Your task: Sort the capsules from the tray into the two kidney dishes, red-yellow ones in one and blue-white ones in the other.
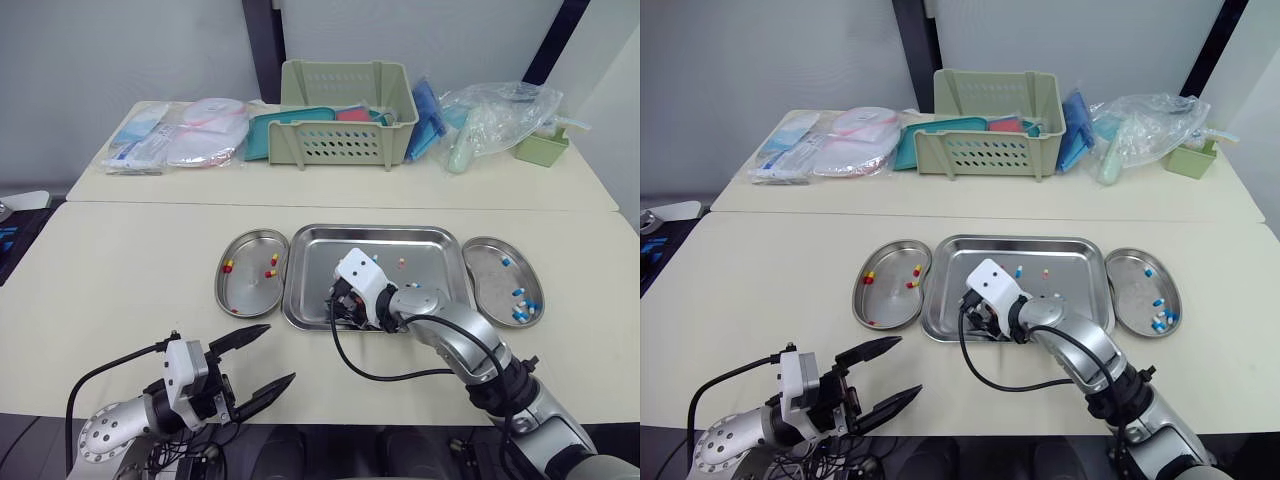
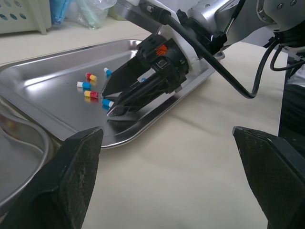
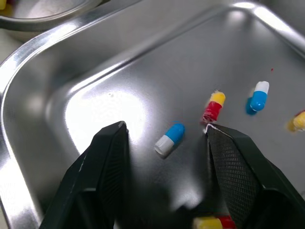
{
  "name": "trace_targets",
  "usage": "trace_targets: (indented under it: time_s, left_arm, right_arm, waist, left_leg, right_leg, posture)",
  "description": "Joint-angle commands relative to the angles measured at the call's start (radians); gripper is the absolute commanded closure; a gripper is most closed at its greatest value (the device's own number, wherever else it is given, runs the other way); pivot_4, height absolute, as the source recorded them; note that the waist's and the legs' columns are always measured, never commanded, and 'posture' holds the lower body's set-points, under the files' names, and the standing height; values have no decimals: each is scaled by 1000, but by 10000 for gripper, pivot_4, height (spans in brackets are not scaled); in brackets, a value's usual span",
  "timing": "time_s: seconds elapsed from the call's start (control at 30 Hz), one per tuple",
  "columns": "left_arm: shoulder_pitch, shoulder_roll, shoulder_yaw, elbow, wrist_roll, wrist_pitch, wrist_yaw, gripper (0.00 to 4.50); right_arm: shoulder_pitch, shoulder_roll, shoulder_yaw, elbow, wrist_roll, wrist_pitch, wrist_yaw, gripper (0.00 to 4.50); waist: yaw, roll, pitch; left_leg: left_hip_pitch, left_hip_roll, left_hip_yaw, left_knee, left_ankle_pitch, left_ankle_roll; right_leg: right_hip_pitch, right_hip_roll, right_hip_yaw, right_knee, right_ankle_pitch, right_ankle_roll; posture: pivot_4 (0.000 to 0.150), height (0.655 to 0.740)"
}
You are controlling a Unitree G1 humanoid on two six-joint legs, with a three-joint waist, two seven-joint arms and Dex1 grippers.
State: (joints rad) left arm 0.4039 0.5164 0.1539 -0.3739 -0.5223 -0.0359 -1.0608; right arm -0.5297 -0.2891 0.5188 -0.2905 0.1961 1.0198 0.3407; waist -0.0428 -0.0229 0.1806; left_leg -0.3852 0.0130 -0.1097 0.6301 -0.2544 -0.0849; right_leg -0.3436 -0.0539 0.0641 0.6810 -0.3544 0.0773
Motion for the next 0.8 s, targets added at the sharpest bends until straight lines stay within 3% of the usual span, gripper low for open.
trace_targets:
  time_s: [0.03, 0.13, 0.4, 0.7, 0.8]
  left_arm:
    - [5, -3, -8, -2, 6, -30, -1, 0]
    - [6, -5, -12, 4, 10, -38, 1, 0]
    - [1, -9, -20, 19, 17, -53, 5, 0]
    - [-12, -8, -28, 36, 17, -67, -1, 0]
    - [-24, 17, -39, 33, -1, -53, -39, 0]
  right_arm:
    - [-11, -1, 16, 1, -25, -17, 22, 15821]
    - [-12, -7, 23, 7, -38, -19, 41, 21905]
    - [-21, -35, 50, 8, -78, -40, 95, 43852]
    - [-59, -51, 42, -16, -96, -102, 172, 44539]
    - [-60, -77, -23, -85, -59, -87, 214, 44539]
  waist:
    - [0, 0, 0]
    - [-1, 0, 0]
    - [-3, 0, 0]
    - [-6, 0, 0]
    - [-6, 1, 0]
  left_leg:
    - [0, 0, 0, 0, 0, 0]
    - [0, 0, 0, 0, 0, 0]
    - [0, 0, 0, 0, 0, 0]
    - [0, 0, 0, 0, 0, 0]
    - [0, 0, 0, 0, 0, 0]
  right_leg:
    - [0, 0, 0, 0, 0, 0]
    - [0, 0, 0, 0, 0, 0]
    - [0, 0, 0, 0, 0, 0]
    - [0, 0, 0, 0, 0, 0]
    - [0, 0, 0, 0, 0, 0]
  posture:
    - [1500, 7400]
    - [1500, 7400]
    - [1500, 7400]
    - [1500, 7400]
    - [1500, 7400]
